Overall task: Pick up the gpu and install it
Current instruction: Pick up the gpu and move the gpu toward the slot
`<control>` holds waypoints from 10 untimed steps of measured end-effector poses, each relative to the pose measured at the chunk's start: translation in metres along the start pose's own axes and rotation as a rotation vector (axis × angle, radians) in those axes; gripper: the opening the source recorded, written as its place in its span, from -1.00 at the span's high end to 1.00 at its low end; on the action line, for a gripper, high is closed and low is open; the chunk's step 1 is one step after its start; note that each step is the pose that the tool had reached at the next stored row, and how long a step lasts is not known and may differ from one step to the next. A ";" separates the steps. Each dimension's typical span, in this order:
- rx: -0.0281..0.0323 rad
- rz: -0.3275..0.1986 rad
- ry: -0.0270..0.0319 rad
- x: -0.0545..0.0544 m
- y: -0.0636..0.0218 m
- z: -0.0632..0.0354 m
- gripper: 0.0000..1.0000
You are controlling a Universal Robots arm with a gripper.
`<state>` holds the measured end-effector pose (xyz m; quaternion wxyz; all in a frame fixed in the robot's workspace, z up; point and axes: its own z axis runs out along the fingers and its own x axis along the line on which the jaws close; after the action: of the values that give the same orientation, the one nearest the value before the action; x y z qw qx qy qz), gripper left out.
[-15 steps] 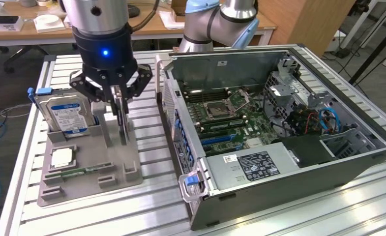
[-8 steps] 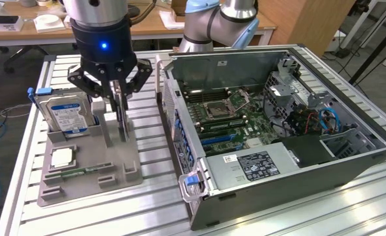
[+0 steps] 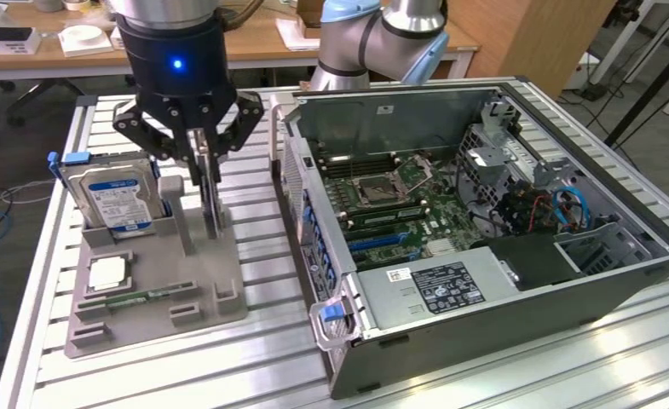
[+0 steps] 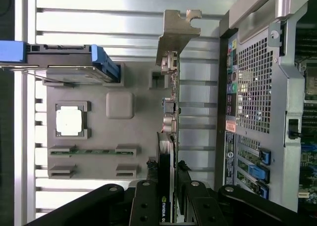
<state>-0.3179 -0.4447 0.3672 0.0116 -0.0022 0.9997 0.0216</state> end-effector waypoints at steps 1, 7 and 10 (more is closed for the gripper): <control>-0.0001 0.000 -0.0001 0.000 0.0001 -0.0015 0.47; 0.0000 0.000 0.0000 0.000 0.0004 -0.0102 0.47; 0.0000 0.000 0.0000 0.000 0.0006 -0.0144 0.47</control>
<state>-0.3179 -0.4447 0.3816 0.0116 -0.0022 0.9997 0.0216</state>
